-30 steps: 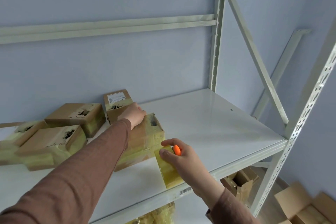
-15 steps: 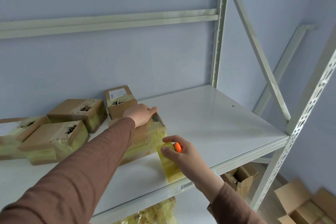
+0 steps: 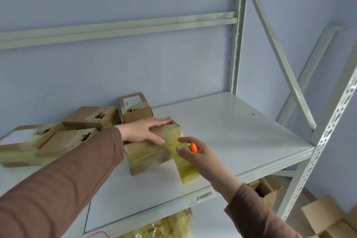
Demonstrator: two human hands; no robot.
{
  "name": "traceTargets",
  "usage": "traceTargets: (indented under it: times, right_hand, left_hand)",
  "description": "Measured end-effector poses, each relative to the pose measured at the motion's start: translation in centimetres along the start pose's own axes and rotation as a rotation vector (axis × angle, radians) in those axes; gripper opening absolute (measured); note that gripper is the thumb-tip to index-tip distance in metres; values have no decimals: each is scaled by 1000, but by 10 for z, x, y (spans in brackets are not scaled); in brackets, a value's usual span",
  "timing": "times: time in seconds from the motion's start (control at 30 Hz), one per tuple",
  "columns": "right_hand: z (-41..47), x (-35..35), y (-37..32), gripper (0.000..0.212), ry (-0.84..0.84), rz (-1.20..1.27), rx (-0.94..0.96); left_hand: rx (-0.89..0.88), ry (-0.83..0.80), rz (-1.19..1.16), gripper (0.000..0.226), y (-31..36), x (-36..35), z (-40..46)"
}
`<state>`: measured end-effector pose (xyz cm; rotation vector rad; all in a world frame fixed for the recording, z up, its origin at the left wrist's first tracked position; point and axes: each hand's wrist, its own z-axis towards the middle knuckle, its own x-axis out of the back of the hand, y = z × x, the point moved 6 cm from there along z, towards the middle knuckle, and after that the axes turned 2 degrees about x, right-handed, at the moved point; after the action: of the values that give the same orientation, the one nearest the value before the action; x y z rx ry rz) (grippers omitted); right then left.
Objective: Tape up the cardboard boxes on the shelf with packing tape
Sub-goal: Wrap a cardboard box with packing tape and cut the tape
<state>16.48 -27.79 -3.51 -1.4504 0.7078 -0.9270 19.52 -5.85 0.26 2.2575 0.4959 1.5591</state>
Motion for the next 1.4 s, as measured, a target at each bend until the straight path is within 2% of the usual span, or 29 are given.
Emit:
traceTargets:
  times: [0.1,0.17,0.2,0.27,0.33,0.4,0.43,0.53,0.57,0.6,0.73,0.8,0.93,1.1,1.27,1.33,1.4]
  right_hand:
    - [10,9,-32,52,-4,211,89]
    - [17,13,-52,61,8,225,144]
    - [21,14,-57,60,25,209,160]
    - [28,13,-59,51,54,213,185]
    - [32,6,-55,42,16,224,222]
    - [34,-3,-49,30,-34,174,247]
    - [35,-6,-45,22,-51,160,247]
    - [41,-8,-38,12,-106,133,254]
    - [42,-10,-37,13,-131,116,257]
    - [43,-11,-37,15,-152,97,258]
    - [43,-13,-42,14,-107,90,293]
    - [38,-12,-45,16,-80,91,294]
    - [10,-1,-20,30,-49,149,167]
    - [-19,1,22,35,-40,8,15]
    - [-20,-10,20,40,-18,-68,-41]
    - [-21,-14,19,40,-16,-47,-49]
    - [-24,-18,20,32,-24,-53,-62]
  left_hand:
    - [20,-273,-465,37,7,4,-12]
    - [53,-266,-532,28,3,10,-17]
    - [44,-194,-467,31,-2,14,-14]
    - [3,69,-179,39,-5,27,-13]
    - [-89,314,59,28,-4,29,-15]
    - [-146,411,70,17,-6,21,-20]
    - [-147,389,43,9,-8,15,-21]
    - [-115,249,200,81,-12,6,-21]
    - [-106,231,271,97,-10,4,-21]
    - [-101,228,289,103,-9,3,-21]
    - [-119,287,214,80,-14,4,-21]
    - [-140,264,209,73,-14,4,-21]
    - [-112,202,327,69,-15,0,-18]
    - [-115,174,408,61,-12,-1,-18]
    - [-94,171,510,63,-13,1,-21]
    - [-38,239,608,67,-14,3,-23]
    - [-14,477,656,77,-10,-4,-34]
